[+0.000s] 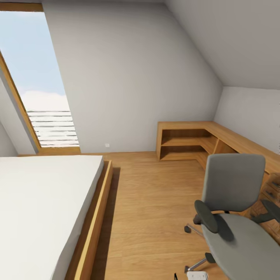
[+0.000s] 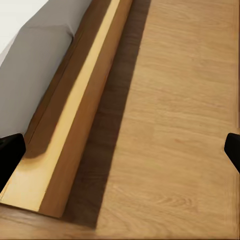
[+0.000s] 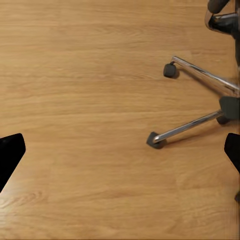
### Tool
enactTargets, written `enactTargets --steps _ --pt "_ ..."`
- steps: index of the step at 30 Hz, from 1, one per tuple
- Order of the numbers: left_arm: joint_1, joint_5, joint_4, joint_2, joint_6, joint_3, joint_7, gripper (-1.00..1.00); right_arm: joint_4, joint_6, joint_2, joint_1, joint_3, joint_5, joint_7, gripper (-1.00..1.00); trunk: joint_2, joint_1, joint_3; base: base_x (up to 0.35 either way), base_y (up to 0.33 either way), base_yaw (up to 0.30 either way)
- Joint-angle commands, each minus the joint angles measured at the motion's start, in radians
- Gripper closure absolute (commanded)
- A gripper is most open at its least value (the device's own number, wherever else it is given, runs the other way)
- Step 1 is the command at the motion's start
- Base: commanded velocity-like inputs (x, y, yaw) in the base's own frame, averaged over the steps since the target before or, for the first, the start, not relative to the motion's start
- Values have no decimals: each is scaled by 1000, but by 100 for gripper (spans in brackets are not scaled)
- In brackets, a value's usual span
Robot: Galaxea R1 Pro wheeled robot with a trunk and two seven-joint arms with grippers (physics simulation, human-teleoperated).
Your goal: In the bedroom, organize the workspace by keeping the computer under the desk, ensuring the monitor is on the desk, placing the keyboard on the desk next to the monitor, placing the mouse on the desk next to the keyboard, moving the folder from the swivel chair onto the desk next to the mouse, stacking the notebook on top of the folder with the pen on top of the notebook, and positioning the swivel chair next to the desk.
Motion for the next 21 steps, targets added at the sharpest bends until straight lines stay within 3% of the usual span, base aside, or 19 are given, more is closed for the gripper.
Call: enactTargets --steps 1,11,21 --pt "1 -4 -1 -1 -1 3 2 -100 2 -3 0 -1 -8 11 -5 -100 -1 0 -1 101 -280 4" --pt "1 -4 5 0 0 3 2 -100 2 -3 -5 -1 -8 11 -5 -100 -1 0 -1 109 -283 1" --pt "1 -4 6 0 -1 3 1 -100 2 -3 -6 -1 -8 11 -5 -100 -1 0 -1 46 -77 0"
